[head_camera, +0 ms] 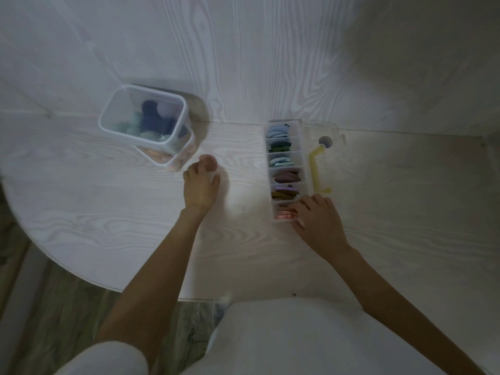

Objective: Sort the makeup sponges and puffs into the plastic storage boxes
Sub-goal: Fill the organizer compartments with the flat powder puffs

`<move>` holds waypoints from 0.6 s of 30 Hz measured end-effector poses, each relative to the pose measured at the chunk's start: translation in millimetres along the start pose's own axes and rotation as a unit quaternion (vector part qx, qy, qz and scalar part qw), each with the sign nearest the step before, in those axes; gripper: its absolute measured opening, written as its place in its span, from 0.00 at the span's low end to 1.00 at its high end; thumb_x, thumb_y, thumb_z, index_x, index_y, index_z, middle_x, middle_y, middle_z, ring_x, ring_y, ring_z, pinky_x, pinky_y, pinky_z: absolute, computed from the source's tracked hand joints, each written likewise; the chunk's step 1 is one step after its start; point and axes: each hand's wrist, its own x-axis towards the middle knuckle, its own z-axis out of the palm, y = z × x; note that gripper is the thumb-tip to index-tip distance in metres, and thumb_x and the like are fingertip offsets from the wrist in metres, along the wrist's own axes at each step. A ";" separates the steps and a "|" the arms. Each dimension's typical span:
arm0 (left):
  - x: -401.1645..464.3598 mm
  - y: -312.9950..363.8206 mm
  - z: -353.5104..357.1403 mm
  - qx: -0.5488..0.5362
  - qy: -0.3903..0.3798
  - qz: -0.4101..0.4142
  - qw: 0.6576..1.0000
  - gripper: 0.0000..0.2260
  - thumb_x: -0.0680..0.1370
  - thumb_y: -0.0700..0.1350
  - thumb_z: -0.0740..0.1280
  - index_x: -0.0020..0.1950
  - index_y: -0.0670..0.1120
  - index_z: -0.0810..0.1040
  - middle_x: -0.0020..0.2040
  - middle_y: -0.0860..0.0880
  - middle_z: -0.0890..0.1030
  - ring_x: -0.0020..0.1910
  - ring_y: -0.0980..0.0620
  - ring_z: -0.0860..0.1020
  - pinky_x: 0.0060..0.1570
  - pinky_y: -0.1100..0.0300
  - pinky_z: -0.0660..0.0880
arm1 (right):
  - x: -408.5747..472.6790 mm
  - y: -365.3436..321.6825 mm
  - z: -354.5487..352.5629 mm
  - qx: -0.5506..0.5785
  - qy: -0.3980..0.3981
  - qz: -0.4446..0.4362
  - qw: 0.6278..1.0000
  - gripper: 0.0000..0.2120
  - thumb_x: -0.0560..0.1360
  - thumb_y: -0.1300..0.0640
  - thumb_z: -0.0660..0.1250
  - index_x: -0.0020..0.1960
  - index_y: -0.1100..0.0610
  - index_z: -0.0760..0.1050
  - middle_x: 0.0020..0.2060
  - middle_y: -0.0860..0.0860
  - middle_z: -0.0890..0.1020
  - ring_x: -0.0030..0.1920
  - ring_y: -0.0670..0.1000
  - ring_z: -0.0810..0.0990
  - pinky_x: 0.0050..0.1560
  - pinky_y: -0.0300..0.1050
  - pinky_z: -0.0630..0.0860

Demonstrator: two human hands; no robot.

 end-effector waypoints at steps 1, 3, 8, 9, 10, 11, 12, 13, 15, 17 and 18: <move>8.9 0.4 2.6 0.005 0.002 -0.017 1.000 0.22 0.78 0.47 0.63 0.68 0.38 0.66 0.64 0.36 0.71 0.61 0.36 0.67 0.58 0.48 0.65 | 1.9 -0.5 1.3 -0.009 0.000 -0.003 1.000 0.11 0.63 0.60 0.74 0.45 0.56 0.79 0.42 0.53 0.80 0.40 0.56 0.75 0.42 0.46 0.63; 22.7 3.2 2.6 -0.015 0.021 -0.036 0.999 0.17 0.78 0.47 0.62 0.64 0.40 0.72 0.62 0.38 0.73 0.60 0.38 0.69 0.57 0.48 0.67 | 3.3 -1.7 3.4 -0.013 0.004 -0.008 1.000 0.11 0.63 0.60 0.74 0.44 0.56 0.79 0.42 0.53 0.80 0.41 0.57 0.75 0.43 0.46 0.62; 28.2 14.3 8.4 -0.098 0.022 0.058 0.993 0.07 0.70 0.40 0.68 0.45 0.47 0.82 0.41 0.48 0.81 0.41 0.48 0.78 0.47 0.57 0.72 | 2.4 -3.9 6.7 -0.012 0.003 -0.003 1.000 0.12 0.63 0.60 0.74 0.46 0.56 0.78 0.43 0.53 0.79 0.40 0.55 0.75 0.41 0.47 0.67; 23.1 19.9 8.1 -0.134 -0.001 0.048 0.990 0.09 0.70 0.40 0.69 0.49 0.46 0.81 0.43 0.50 0.80 0.43 0.51 0.77 0.48 0.59 0.72 | 2.3 -3.6 7.3 -0.011 0.004 -0.004 1.000 0.12 0.64 0.60 0.74 0.46 0.56 0.78 0.43 0.53 0.79 0.40 0.55 0.75 0.41 0.46 0.66; 18.5 23.4 8.6 -0.160 -0.027 0.033 0.986 0.11 0.71 0.40 0.69 0.53 0.46 0.80 0.45 0.50 0.80 0.44 0.53 0.76 0.49 0.61 0.71 | 1.5 -3.4 7.7 -0.010 0.006 -0.004 1.000 0.11 0.64 0.60 0.74 0.46 0.56 0.78 0.43 0.53 0.79 0.40 0.55 0.74 0.41 0.46 0.65; 16.1 24.6 9.1 -0.182 -0.045 0.027 0.982 0.12 0.72 0.40 0.70 0.55 0.46 0.79 0.46 0.50 0.80 0.45 0.53 0.76 0.49 0.63 0.71 | 1.0 -3.0 7.9 -0.010 0.008 -0.004 1.000 0.11 0.65 0.60 0.74 0.46 0.56 0.79 0.43 0.53 0.79 0.41 0.55 0.74 0.41 0.46 0.65; 13.4 26.3 6.5 -0.189 -0.056 0.038 0.980 0.12 0.72 0.41 0.70 0.55 0.46 0.80 0.46 0.50 0.80 0.45 0.53 0.78 0.49 0.64 0.72 | 0.5 -2.7 7.8 -0.007 0.012 -0.003 1.000 0.11 0.65 0.60 0.74 0.47 0.56 0.79 0.44 0.53 0.79 0.42 0.55 0.73 0.42 0.46 0.65; 10.5 28.3 2.9 -0.199 -0.060 0.054 0.977 0.10 0.72 0.41 0.71 0.54 0.45 0.81 0.46 0.50 0.80 0.44 0.52 0.79 0.48 0.64 0.73 | -0.3 -2.4 7.3 -0.003 0.017 -0.002 1.000 0.10 0.66 0.60 0.73 0.47 0.56 0.79 0.44 0.53 0.79 0.44 0.55 0.72 0.42 0.46 0.65; 0.0 36.3 -8.2 -0.247 -0.041 0.079 0.965 0.07 0.72 0.43 0.72 0.50 0.47 0.82 0.44 0.51 0.80 0.42 0.54 0.78 0.46 0.62 0.75 | -1.3 -2.2 6.3 0.002 0.024 0.001 1.000 0.11 0.66 0.60 0.73 0.47 0.55 0.80 0.44 0.53 0.79 0.45 0.55 0.73 0.44 0.46 0.64; -19.7 52.5 -19.0 -0.312 -0.005 0.095 0.945 0.05 0.72 0.43 0.72 0.47 0.48 0.81 0.44 0.51 0.80 0.42 0.56 0.77 0.44 0.62 0.76 | -2.5 -2.9 4.9 0.000 0.027 0.007 1.000 0.11 0.66 0.59 0.74 0.48 0.54 0.80 0.44 0.53 0.80 0.45 0.56 0.74 0.44 0.47 0.64; -31.5 62.4 -23.1 -0.327 0.002 0.119 0.937 0.05 0.72 0.42 0.72 0.47 0.47 0.81 0.45 0.50 0.80 0.42 0.55 0.78 0.43 0.62 0.76 | -2.8 -3.7 4.4 -0.001 0.028 0.008 1.000 0.11 0.66 0.59 0.74 0.48 0.54 0.81 0.44 0.53 0.80 0.45 0.56 0.74 0.44 0.47 0.64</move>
